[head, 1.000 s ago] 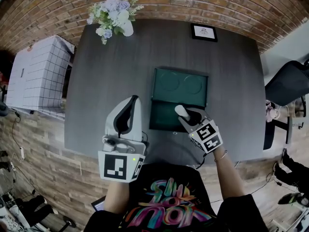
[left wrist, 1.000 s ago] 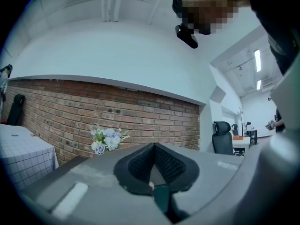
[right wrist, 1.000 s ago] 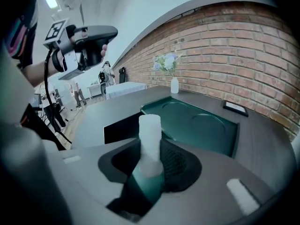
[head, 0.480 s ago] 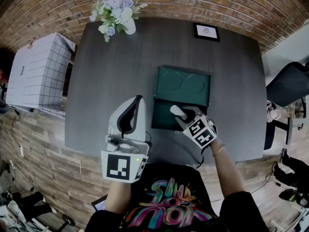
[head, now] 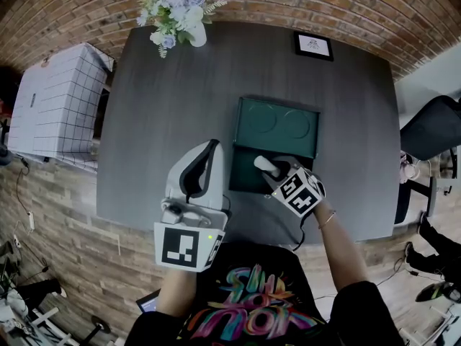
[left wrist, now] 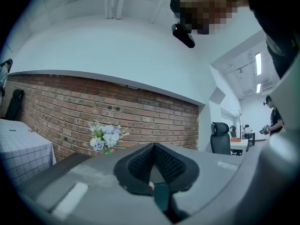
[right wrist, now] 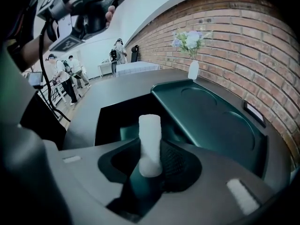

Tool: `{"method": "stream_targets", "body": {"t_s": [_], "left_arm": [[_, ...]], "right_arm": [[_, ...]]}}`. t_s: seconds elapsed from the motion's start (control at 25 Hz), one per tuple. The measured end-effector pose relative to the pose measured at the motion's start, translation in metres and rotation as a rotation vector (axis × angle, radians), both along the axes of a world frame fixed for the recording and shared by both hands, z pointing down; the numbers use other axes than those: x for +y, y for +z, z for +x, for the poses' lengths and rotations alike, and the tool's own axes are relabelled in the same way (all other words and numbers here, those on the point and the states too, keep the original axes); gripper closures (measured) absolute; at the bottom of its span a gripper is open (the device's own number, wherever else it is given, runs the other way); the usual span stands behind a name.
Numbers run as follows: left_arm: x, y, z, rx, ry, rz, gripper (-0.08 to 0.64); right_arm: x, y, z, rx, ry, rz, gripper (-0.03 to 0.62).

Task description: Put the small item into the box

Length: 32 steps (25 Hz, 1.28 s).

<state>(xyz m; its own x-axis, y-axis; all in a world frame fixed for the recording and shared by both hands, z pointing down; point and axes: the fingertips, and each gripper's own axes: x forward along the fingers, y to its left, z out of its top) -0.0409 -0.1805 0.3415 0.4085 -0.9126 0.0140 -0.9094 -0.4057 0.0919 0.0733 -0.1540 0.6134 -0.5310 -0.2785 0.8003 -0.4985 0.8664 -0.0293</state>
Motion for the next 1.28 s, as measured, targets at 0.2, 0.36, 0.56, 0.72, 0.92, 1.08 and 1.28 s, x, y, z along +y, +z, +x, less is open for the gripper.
{"method": "stream_targets", "body": {"t_s": [0.2,0.36,0.56,0.72,0.92,1.08,1.28], "left_arm": [[-0.004,0.004,0.000,0.008,-0.002,-0.015,0.558],[-0.004,0.005,-0.002,0.008,-0.006,-0.015,0.558],[-0.005,0.003,-0.004,0.015,-0.015,-0.006,0.558],[-0.005,0.003,-0.004,0.011,-0.015,-0.004,0.558],[-0.004,0.004,-0.003,0.013,-0.017,-0.006,0.558],[-0.004,0.004,-0.002,0.012,-0.017,-0.006,0.558],[-0.004,0.001,0.000,0.020,-0.019,-0.009,0.558]], "right_arm": [[-0.001,0.006,0.000,0.030,-0.018,-0.017,0.457],[0.000,0.011,0.000,0.058,-0.034,-0.037,0.456],[0.001,0.016,-0.001,0.093,-0.047,-0.049,0.448],[0.005,0.024,0.001,0.116,-0.055,-0.083,0.416],[0.008,0.027,0.001,0.110,-0.049,-0.102,0.394],[0.009,0.028,0.000,0.107,-0.050,-0.104,0.384],[0.005,0.020,0.002,0.078,0.004,-0.091,0.357]]}}
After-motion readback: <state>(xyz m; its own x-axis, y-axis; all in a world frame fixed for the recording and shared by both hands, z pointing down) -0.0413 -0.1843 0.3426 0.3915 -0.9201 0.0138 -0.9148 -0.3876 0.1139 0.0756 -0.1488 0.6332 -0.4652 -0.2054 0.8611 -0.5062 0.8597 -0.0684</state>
